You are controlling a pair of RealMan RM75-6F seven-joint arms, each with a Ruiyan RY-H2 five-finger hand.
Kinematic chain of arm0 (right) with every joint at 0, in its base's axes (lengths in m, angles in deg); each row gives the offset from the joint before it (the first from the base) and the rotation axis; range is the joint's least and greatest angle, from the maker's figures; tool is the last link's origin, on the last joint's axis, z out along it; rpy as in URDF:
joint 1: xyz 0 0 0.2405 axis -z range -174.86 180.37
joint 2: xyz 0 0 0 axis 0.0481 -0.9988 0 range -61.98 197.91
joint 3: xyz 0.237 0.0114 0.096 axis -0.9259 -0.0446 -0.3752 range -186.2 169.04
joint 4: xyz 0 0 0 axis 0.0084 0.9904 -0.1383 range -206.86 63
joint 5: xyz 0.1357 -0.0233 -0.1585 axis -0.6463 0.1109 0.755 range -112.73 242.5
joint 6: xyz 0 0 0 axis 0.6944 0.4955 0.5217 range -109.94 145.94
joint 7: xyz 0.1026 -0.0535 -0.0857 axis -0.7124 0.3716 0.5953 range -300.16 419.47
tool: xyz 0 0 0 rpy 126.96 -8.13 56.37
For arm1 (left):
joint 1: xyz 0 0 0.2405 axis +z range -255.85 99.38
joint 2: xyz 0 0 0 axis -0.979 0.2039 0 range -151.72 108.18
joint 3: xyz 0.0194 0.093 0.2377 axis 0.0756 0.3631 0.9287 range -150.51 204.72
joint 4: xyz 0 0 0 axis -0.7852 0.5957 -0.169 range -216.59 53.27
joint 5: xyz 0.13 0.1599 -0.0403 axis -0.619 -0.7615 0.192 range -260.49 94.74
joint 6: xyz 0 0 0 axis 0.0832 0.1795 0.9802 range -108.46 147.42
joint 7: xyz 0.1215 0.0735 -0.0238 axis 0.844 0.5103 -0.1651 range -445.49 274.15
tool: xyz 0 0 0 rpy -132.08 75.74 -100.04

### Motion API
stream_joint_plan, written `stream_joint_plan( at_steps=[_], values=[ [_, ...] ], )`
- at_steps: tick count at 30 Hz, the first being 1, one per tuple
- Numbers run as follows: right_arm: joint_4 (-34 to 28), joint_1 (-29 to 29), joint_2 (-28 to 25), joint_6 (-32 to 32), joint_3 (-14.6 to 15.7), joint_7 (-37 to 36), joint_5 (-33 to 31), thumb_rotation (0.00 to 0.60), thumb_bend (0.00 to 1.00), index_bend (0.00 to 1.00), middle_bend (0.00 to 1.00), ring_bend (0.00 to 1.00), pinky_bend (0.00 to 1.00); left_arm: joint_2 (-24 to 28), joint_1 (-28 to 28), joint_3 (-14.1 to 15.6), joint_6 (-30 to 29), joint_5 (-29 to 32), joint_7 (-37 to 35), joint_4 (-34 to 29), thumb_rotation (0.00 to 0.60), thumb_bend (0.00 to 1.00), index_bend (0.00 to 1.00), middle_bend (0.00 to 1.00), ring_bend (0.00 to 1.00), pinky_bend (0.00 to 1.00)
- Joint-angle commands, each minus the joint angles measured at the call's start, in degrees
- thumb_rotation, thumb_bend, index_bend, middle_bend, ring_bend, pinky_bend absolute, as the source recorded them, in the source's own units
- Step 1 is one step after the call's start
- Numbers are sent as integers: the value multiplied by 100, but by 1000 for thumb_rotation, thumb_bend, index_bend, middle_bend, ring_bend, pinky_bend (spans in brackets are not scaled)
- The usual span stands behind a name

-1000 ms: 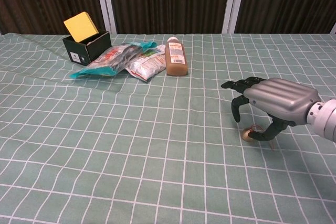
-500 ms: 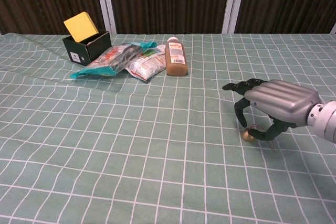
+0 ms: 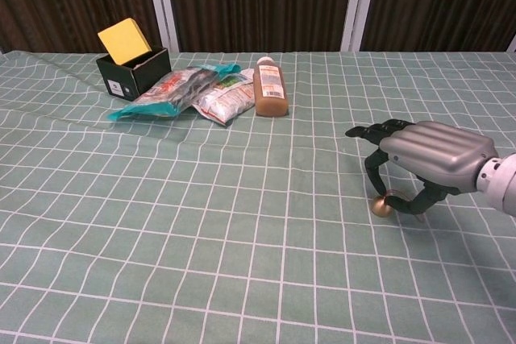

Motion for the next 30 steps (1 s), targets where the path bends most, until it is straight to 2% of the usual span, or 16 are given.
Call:
stream_joint_plan(
  at_steps=[1, 13, 20, 24, 26, 30],
  values=[
    [-3, -2, -1, 21, 14, -9, 2, 600, 491, 683, 9, 0, 0, 4, -3, 3, 8, 0, -10, -5, 600, 382, 0, 0, 0, 60],
    [-173, -18, -43, 152, 17, -138, 31, 600, 605, 763, 54, 0, 0, 21, 6, 9, -19, -26, -55, 0, 600, 382, 0, 0, 0, 60],
    [-633, -267, 60, 282, -305, -557, 312, 600, 612, 774, 71, 0, 0, 22, 2, 2, -5, -3, -37, -5, 600, 384, 0, 0, 0, 59],
    [-796, -131, -349, 332, -166, -84, 97, 600, 611, 776, 74, 0, 0, 34, 27, -12, -75, -12, -55, -27, 600, 383, 0, 0, 0, 60],
    [-1030, 11, -607, 399, -94, -71, -58, 600, 611, 775, 74, 0, 0, 47, 36, 1, -70, -11, -82, -6, 600, 384, 0, 0, 0, 60],
    [-1203, -231, -523, 159, -359, -277, -243, 600, 612, 774, 74, 0, 0, 72, 46, -8, -63, 34, -97, -29, 600, 383, 0, 0, 0, 60]
  ],
)
